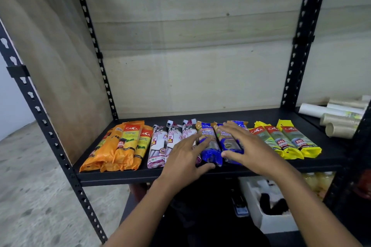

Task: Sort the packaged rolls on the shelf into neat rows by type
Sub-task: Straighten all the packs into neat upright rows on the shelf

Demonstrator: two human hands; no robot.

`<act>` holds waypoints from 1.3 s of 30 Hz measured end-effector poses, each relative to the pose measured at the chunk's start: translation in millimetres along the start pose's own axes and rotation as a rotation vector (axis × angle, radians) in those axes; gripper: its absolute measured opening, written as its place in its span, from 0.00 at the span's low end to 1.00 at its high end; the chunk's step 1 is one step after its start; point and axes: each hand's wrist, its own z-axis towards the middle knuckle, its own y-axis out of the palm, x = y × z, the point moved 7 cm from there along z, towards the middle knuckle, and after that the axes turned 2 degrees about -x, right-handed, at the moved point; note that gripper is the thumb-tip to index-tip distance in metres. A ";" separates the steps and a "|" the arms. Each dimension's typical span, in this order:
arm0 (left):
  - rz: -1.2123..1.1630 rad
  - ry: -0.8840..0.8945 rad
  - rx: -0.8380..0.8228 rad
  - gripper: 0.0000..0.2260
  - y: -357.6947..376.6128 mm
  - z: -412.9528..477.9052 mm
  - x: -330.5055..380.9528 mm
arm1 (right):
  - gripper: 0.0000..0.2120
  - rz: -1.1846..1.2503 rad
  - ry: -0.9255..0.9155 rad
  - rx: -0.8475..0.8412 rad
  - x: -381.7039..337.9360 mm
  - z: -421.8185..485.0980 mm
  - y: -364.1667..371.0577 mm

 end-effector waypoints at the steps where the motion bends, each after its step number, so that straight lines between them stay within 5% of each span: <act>1: -0.022 0.029 -0.016 0.34 3.2 6.5 7.9 | 0.39 -0.024 0.023 -0.005 8.2 -2.7 -4.6; 6: 0.006 0.169 -0.125 0.39 22.8 36.9 41.1 | 0.53 -0.203 0.224 -0.235 58.5 -15.7 0.0; 10: 0.082 0.200 -0.196 0.40 45.0 50.8 38.8 | 0.48 -0.379 0.220 -0.312 70.0 -16.9 11.5; 16: 0.013 0.135 -0.069 0.32 53.8 49.7 33.5 | 0.34 -0.389 0.202 -0.150 58.6 -16.8 4.8; 32: -0.022 0.154 -0.038 0.33 50.3 44.3 43.7 | 0.35 -0.389 0.168 -0.145 49.2 -23.6 7.0; 39: -0.122 0.090 0.002 0.34 29.8 32.7 32.3 | 0.37 -0.166 0.059 -0.037 29.4 -17.2 1.5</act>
